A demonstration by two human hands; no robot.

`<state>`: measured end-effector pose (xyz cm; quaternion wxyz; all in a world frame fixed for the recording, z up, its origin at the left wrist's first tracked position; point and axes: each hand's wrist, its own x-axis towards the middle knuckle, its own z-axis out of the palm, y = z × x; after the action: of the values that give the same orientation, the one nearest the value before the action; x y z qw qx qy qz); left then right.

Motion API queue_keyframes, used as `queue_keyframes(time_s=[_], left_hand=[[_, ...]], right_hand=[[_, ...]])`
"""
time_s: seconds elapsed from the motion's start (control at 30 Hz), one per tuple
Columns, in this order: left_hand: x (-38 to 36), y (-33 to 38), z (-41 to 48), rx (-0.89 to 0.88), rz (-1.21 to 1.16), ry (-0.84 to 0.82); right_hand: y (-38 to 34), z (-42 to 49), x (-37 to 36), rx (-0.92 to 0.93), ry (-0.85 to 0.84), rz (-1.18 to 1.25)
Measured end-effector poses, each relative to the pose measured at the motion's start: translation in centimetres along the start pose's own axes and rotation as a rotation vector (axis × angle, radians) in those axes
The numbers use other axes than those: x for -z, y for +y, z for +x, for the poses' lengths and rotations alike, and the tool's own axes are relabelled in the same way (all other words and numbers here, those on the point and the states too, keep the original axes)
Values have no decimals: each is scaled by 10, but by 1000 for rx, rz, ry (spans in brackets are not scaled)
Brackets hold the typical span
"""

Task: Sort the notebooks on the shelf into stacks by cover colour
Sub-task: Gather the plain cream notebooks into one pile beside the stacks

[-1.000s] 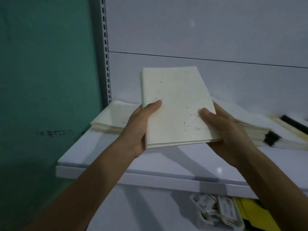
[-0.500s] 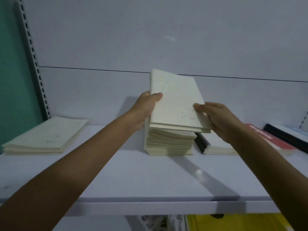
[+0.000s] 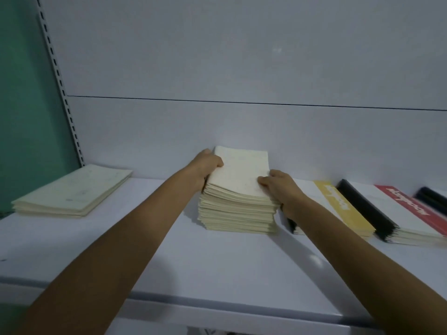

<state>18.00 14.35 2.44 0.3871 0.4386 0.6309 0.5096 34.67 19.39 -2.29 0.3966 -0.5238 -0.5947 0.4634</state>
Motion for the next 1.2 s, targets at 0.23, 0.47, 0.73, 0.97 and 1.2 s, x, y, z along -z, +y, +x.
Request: queue_keyframes(time_s=[0.23,0.47,0.73,0.97,1.2], left_hand=[[0,-8,0,-12,3,-42],[5,-12,2,-18,-129,30],[2,-14,-4,4,-135,-26],[13,-19,-2,-58,-100,50],[35,-31,-8,-131,10,153]], right_hand=[[6,7,8,-105,-70,247],[9,10,13,-138,-69,361],[4,10,3,-118,-47,274],[-2,2,17,104,72,119],[-33,-22,15,547,163,-441]])
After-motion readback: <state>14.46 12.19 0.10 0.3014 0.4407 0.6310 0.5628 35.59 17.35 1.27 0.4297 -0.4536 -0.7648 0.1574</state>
